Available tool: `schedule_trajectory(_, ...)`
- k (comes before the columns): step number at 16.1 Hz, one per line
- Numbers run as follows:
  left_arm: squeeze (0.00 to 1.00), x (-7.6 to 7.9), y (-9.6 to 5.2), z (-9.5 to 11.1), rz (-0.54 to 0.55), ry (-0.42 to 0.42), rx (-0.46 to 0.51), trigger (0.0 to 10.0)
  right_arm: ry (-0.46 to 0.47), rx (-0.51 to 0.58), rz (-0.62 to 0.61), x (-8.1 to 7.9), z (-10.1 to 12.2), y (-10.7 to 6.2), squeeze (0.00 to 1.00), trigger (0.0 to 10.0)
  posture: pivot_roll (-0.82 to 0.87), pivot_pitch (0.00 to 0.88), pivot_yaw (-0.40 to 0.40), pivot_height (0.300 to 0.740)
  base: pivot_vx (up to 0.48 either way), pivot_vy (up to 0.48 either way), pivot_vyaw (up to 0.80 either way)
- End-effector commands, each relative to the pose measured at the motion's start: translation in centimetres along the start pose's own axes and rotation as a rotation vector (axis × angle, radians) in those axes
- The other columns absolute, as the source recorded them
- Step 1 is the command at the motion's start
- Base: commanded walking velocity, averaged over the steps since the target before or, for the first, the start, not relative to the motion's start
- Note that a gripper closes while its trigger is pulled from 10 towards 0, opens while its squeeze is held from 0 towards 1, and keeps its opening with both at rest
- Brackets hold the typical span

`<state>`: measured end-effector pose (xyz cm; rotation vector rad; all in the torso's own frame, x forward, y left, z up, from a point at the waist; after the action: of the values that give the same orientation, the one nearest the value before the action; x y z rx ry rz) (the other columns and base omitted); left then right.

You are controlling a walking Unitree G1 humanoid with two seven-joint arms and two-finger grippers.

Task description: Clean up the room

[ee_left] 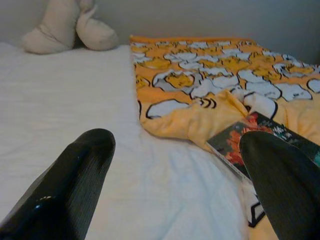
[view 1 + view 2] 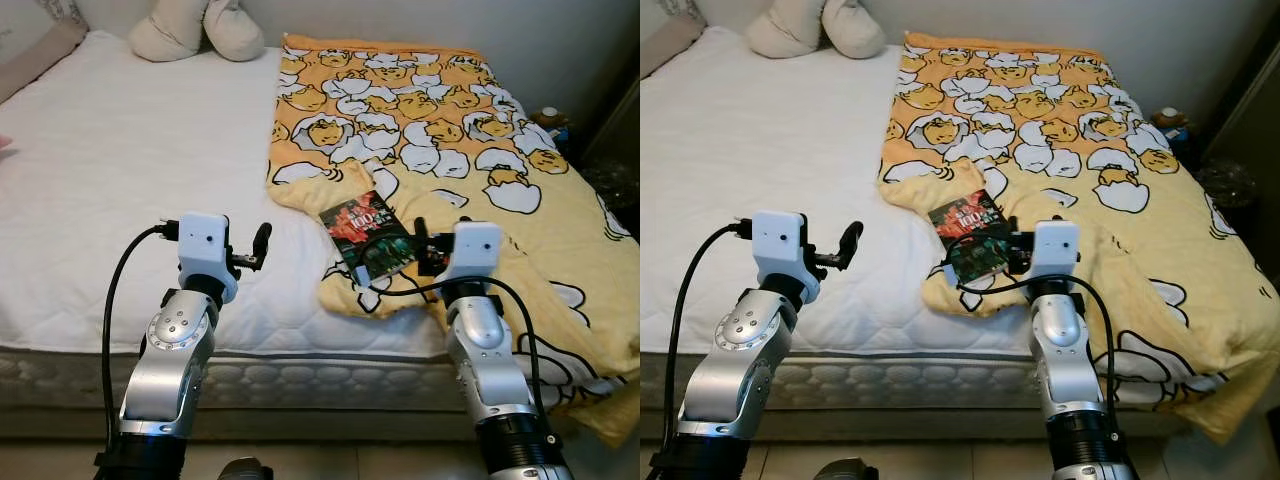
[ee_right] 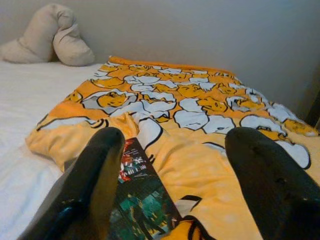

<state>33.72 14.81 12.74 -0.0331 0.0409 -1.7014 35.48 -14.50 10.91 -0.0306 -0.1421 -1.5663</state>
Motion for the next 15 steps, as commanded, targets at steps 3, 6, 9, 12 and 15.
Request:
schedule_trajectory(3,0.00,0.74,0.03,0.05,-0.032,-0.002,-0.004,10.0,-0.010,0.009,0.009,0.11,0.30,-0.12,0.00,10.0,0.05,0.000,-0.026,0.723,0.097,-0.411,0.00)
schedule_trajectory(6,0.00,0.43,-0.08,-0.01,-0.019,-0.012,-0.004,10.0,0.001,0.014,0.025,0.03,0.41,-0.10,0.00,10.0,0.05,0.000,-0.027,0.723,0.340,-0.335,0.00)
schedule_trajectory(9,0.00,0.18,-0.20,-0.02,-0.006,-0.024,-0.004,10.0,-0.040,0.026,0.033,0.15,0.82,0.29,0.00,10.0,0.06,0.000,-0.029,0.723,0.119,-0.105,0.49)
schedule_trajectory(12,0.00,-0.04,-0.26,0.16,0.000,0.000,0.003,10.0,-0.019,0.019,0.028,0.40,0.74,0.50,0.00,10.0,0.07,0.000,-0.031,0.723,0.000,0.000,0.48)
schedule_trajectory(15,0.00,-0.01,-0.38,0.26,-0.007,0.019,0.004,10.0,-0.021,0.018,0.034,0.03,0.68,0.25,0.00,10.0,0.07,0.000,-0.030,0.723,0.000,0.000,0.00)
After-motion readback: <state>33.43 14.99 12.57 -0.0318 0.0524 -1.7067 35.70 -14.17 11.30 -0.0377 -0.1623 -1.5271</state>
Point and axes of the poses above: a point about 5 cm out from each wrist's last joint towards the gripper, its own y axis pointing out of the wrist towards the gripper, its own z axis along the axis of the wrist's last joint, x = y × z, the point moved 5 cm from there along y, pointing out of the wrist towards the gripper, and after that the axes turned 2 degrees about -y, right-handed, at the moved point
